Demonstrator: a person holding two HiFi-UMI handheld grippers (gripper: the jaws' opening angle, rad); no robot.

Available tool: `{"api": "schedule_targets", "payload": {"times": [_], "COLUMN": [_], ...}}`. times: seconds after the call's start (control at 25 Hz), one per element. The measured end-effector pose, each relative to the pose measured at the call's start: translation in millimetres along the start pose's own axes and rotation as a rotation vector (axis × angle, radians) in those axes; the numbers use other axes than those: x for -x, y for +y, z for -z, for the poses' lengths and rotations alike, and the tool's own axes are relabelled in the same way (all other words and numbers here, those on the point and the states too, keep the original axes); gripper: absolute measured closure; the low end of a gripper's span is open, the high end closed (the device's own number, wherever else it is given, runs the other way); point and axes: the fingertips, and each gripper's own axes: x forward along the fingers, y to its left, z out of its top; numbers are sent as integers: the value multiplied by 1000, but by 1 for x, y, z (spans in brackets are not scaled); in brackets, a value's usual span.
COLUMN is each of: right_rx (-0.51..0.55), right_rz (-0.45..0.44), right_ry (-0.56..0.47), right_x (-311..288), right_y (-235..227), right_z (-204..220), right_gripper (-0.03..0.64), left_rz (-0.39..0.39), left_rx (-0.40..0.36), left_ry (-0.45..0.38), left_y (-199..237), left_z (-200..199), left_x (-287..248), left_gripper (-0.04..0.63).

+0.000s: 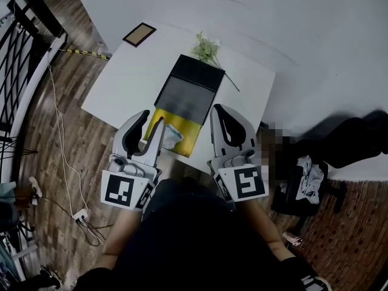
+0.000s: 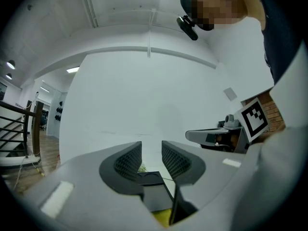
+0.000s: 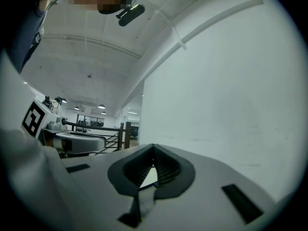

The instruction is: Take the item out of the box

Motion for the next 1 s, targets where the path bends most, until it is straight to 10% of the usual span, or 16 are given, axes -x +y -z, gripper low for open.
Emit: {"api": "schedule_targets", "payload": {"times": [1.0], "right_rx": [-47], "right_rz": [70], "right_ry": [150], "right_x": [-11], "right_y": [-6], "right_z": [79], "right_gripper": [606], "left_rz": [183], "left_rx": [-63], "left_ry": [315], "left_y": [11], "left_z": [111], "left_x": [-30], "left_gripper": [457]}}
